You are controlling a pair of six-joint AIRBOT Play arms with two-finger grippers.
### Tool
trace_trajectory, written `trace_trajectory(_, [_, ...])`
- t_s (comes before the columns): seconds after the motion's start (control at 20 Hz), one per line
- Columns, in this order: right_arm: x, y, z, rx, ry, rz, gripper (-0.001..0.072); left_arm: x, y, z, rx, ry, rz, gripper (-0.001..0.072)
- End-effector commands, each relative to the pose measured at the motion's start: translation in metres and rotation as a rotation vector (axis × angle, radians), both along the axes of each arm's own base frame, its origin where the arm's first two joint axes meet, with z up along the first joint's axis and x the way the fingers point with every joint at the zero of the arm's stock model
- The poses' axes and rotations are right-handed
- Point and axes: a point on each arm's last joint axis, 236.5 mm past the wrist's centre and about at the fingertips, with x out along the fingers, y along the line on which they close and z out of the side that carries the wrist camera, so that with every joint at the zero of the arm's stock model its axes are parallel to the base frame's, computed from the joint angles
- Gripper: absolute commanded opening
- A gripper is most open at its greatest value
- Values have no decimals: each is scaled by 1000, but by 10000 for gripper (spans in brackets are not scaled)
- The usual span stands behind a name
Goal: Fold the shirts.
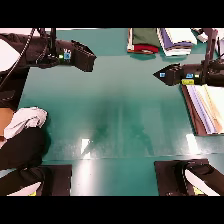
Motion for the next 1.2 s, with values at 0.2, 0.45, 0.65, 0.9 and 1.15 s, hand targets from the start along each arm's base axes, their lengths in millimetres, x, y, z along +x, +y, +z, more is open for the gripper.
trace_trajectory(0.2, [-1,1,-1,-2,4,5,12,0,0,0,0,0,0,23])
trace_trajectory(0.45, [-1,1,-1,-2,5,5,12,0,0,0,0,0,0,22])
trace_trajectory(0.65, [-4,1,-3,-6,17,15,12,13,-1,20,-42,-88,17,22])
trace_trajectory(0.9, [-6,2,-4,-9,23,20,12,19,155,-13,185,46,374,22])
trace_trajectory(1.15, [-6,2,-4,-8,21,19,12,-43,300,-135,384,359,645,270])
